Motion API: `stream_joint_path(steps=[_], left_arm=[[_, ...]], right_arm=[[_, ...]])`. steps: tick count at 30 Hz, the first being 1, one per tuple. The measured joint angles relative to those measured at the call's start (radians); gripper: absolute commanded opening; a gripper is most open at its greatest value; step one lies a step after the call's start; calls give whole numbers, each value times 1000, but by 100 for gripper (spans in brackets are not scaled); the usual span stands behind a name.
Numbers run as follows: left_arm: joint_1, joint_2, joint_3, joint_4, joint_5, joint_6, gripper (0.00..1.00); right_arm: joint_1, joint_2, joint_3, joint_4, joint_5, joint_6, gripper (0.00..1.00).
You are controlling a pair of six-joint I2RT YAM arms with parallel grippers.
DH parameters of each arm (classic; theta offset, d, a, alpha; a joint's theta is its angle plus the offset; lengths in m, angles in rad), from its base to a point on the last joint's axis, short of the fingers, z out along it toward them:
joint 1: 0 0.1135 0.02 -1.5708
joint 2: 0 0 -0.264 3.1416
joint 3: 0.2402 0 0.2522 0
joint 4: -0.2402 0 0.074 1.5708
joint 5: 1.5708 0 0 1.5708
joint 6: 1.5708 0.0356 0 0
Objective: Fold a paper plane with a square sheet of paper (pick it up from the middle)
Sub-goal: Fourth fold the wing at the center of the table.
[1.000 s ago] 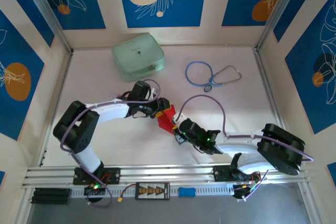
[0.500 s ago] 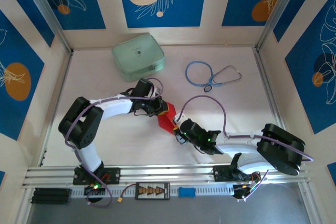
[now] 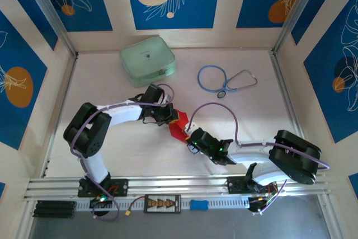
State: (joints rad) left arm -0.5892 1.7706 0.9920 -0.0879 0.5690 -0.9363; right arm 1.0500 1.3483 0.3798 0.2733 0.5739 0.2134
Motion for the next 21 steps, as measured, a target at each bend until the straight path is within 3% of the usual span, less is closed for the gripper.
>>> stream_joint_path(steps=[21], left_arm=[[0, 0, 0, -3, 1, 0, 7]], right_arm=[[5, -33, 0, 2, 2, 0, 23]])
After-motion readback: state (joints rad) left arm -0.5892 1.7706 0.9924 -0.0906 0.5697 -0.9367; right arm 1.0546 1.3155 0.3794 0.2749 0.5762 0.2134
